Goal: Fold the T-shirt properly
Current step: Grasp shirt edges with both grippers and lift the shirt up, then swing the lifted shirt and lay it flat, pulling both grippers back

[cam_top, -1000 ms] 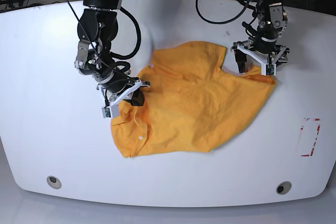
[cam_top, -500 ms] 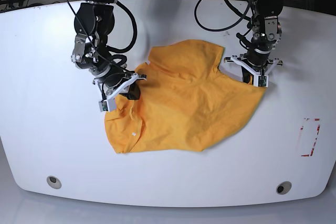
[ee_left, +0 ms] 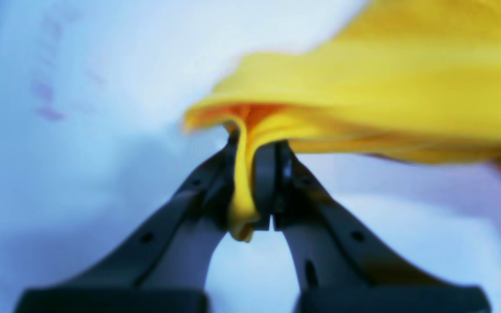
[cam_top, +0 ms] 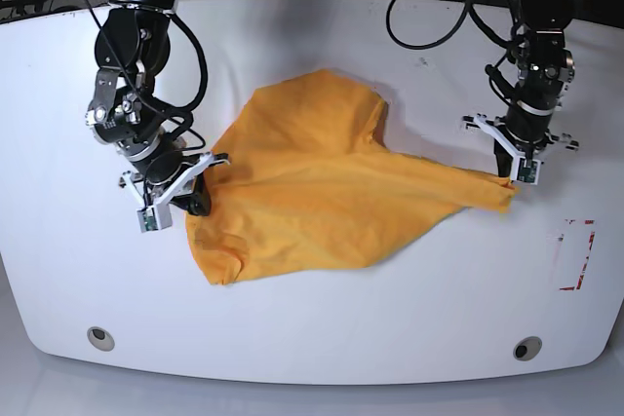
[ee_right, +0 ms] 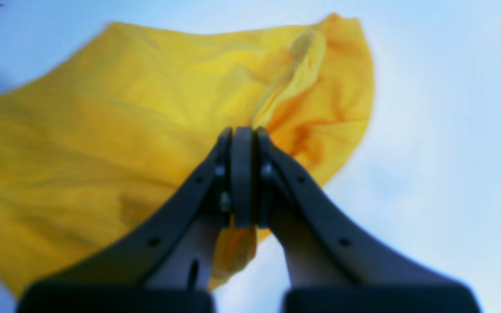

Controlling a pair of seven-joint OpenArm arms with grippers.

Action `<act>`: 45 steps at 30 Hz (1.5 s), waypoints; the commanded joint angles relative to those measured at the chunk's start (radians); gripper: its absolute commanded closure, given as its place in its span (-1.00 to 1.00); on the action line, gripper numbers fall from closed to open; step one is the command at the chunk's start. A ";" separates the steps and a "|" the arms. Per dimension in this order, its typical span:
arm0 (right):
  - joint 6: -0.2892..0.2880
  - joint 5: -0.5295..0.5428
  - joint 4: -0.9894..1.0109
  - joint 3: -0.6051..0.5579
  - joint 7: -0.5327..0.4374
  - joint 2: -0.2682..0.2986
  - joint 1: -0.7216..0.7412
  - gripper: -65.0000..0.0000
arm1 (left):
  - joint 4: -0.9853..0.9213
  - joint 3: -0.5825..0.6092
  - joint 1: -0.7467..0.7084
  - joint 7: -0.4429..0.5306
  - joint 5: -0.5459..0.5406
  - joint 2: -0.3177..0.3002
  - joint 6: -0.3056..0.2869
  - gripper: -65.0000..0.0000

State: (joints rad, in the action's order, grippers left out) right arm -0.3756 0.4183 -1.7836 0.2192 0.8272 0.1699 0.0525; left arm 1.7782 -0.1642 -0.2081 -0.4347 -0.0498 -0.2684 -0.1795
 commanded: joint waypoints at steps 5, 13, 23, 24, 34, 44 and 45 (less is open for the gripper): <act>-0.035 0.018 -0.019 0.001 -0.038 0.058 0.117 1.00 | 0.111 -0.056 0.054 -0.057 0.000 -0.062 0.008 1.00; -0.069 0.018 0.069 -0.007 -0.033 0.107 0.284 1.00 | 0.131 -0.064 0.241 -0.192 0.000 -0.105 0.008 1.00; -0.105 0.018 0.179 -0.063 0.027 0.193 0.600 1.00 | 0.128 -0.051 0.551 -0.301 0.000 -0.183 0.007 1.00; -0.110 0.018 0.187 -0.076 0.030 0.202 0.623 1.00 | 0.128 -0.047 0.579 -0.306 0.000 -0.191 0.007 1.00; -0.124 0.018 0.238 -0.152 0.082 0.273 0.916 1.00 | 0.124 0.001 0.927 -0.401 -0.002 -0.269 -0.059 1.00; -0.196 0.018 0.229 -0.154 0.206 0.323 1.150 1.00 | 0.124 0.041 1.133 -0.477 -0.005 -0.271 -0.105 1.00; -0.196 0.018 0.222 -0.154 0.214 0.323 1.151 1.00 | 0.127 0.044 1.131 -0.479 -0.005 -0.271 -0.105 1.00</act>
State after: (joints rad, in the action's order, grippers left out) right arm -0.5785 0.4576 -1.5425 0.0586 1.0275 0.4744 1.1667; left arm 1.8954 -0.1211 0.8970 -0.9169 -0.0761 -0.5247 -0.3008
